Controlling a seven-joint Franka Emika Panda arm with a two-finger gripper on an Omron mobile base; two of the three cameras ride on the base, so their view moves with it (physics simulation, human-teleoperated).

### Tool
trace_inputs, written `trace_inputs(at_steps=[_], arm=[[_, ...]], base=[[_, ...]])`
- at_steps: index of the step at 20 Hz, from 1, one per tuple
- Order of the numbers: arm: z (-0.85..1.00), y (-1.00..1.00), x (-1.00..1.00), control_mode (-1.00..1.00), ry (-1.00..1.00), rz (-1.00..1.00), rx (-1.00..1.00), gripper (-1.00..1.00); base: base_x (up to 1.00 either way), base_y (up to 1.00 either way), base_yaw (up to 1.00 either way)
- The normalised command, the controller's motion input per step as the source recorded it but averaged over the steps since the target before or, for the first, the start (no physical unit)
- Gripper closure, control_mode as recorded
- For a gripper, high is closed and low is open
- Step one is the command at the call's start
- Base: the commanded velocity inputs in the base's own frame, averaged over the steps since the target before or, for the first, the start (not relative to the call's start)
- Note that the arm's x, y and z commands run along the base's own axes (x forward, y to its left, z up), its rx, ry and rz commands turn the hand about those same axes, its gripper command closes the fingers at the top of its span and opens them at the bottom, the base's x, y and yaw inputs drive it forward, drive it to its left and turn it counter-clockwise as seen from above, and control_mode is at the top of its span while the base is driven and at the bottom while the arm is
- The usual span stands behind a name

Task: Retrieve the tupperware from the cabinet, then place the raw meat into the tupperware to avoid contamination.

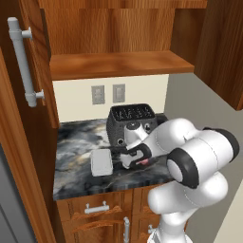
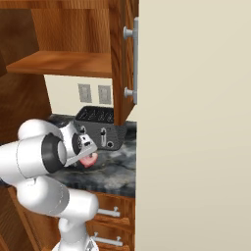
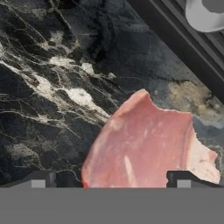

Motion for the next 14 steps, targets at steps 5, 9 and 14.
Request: trace_inputs(at_steps=[5, 9, 14], arm=[[-0.28, -0.01, 0.00, -1.00, 0.03, -0.02, 0.03, -1.00], [-0.25, 0.00, 0.00, -1.00, 0.01, -0.01, 0.02, 1.00], [-0.18, 0.00, 0.00, -1.00, 0.00, -0.01, 0.01, 1.00]], base=[[0.00, 0.00, 0.00], [0.00, 0.00, 0.00], [0.00, 0.00, 0.00]])
